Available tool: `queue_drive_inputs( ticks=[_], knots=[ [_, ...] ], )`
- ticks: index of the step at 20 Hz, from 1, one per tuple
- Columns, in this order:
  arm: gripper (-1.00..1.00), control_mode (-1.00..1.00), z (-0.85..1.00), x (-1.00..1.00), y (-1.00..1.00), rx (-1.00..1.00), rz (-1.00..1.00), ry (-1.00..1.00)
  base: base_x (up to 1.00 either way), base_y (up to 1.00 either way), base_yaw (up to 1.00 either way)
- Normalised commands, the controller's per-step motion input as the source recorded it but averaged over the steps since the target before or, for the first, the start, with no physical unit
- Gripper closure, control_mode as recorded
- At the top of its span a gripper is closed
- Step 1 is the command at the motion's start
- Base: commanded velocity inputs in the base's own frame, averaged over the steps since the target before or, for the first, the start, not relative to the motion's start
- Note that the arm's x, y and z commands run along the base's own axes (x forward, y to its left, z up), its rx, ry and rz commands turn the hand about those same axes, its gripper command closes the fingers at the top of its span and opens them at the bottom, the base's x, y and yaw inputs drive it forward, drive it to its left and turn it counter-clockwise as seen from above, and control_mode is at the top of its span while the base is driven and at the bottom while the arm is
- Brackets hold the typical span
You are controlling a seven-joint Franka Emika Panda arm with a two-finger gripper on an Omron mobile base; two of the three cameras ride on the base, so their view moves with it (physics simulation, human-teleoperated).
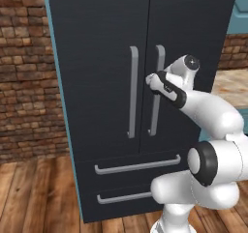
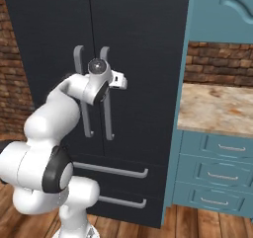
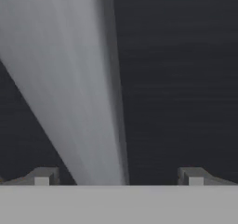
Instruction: Retrieve the apple and peach from the fridge and place them into the bowl on the dining table.
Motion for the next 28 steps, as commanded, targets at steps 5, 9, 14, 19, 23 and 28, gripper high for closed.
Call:
queue_drive_inputs(
  ticks=[5,9,14,19,23,28],
  knots=[
    [-1.00,-1.00,-0.15,0.73,0.00,0.00,0.02,0.00,0.00,0.00,0.00],
    [-1.00,-1.00,-0.33,0.72,0.00,0.00,0.01,0.00,0.00,0.00,0.00],
    [1.00,-1.00,-0.07,0.12,0.01,0.00,0.00,-0.02,0.00,0.00,0.00],
    [1.00,-1.00,0.08,-0.56,-0.03,0.00,0.00,0.02,0.00,0.00,0.00],
    [1.00,-1.00,0.16,-1.00,-0.35,0.00,0.00,0.04,0.00,0.00,0.00],
    [1.00,-1.00,0.11,-1.00,-0.78,0.00,0.00,0.06,0.00,0.00,0.00]
  ],
)
